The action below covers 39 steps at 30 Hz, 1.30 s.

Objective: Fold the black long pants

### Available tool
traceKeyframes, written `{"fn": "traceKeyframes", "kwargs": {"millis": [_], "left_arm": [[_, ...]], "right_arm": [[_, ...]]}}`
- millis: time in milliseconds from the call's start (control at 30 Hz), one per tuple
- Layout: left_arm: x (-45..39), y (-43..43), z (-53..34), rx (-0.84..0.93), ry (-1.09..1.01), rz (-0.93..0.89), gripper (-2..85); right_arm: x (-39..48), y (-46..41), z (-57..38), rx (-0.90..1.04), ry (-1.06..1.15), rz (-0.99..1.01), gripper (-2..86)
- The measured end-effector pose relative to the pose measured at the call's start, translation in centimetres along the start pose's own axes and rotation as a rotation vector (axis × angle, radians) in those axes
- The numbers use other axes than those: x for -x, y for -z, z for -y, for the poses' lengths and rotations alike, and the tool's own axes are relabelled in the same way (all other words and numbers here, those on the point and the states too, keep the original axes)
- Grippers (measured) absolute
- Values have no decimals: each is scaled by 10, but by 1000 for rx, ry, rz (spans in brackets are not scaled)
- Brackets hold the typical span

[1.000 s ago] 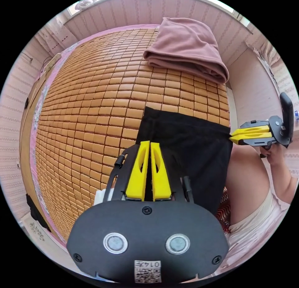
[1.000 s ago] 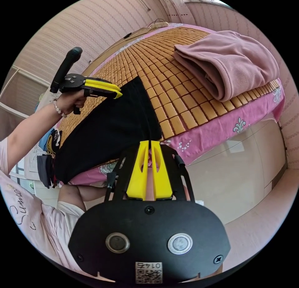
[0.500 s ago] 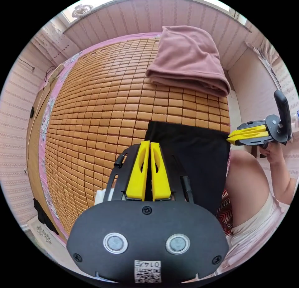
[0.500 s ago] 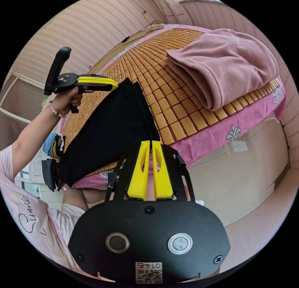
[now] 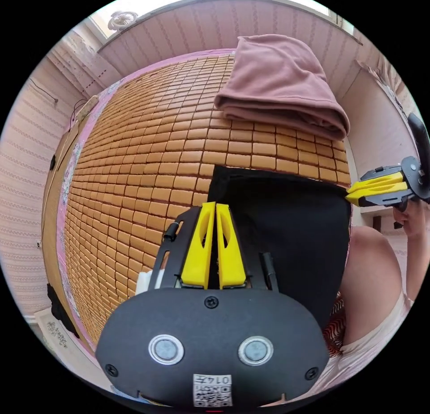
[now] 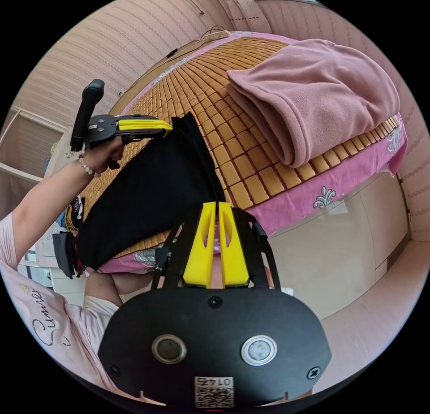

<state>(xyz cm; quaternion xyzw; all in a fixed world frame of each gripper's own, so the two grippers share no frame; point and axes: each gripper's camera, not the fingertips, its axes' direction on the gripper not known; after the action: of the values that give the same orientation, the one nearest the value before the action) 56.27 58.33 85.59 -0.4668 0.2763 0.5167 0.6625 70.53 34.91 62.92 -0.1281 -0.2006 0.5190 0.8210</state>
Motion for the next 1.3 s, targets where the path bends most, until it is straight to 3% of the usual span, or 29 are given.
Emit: {"fn": "traceKeyframes", "kwargs": {"millis": [200, 333, 467, 667, 867, 1033, 1300], "left_arm": [[11, 42, -7, -90, 32, -88, -7], [24, 19, -12, 45, 131, -140, -3], [47, 51, -37, -58, 206, -186, 13], [79, 157, -163, -197, 231, -91, 41], [69, 236, -383, -45, 425, 117, 43], [45, 279, -574, 73, 852, 147, 45], [37, 314, -731, 96, 1277, 226, 51]], "right_arm": [[26, 16, -3, -74, -3, -37, 7], [23, -2, 2, -49, -90, 7, 12], [36, 7, -10, -94, -123, -69, 19], [69, 17, -49, -147, -83, -8, 22], [169, 11, -70, -141, 230, 6, 21], [308, -20, -41, -44, 604, 84, 33], [549, -105, -4, 131, 1086, 71, 74]]}}
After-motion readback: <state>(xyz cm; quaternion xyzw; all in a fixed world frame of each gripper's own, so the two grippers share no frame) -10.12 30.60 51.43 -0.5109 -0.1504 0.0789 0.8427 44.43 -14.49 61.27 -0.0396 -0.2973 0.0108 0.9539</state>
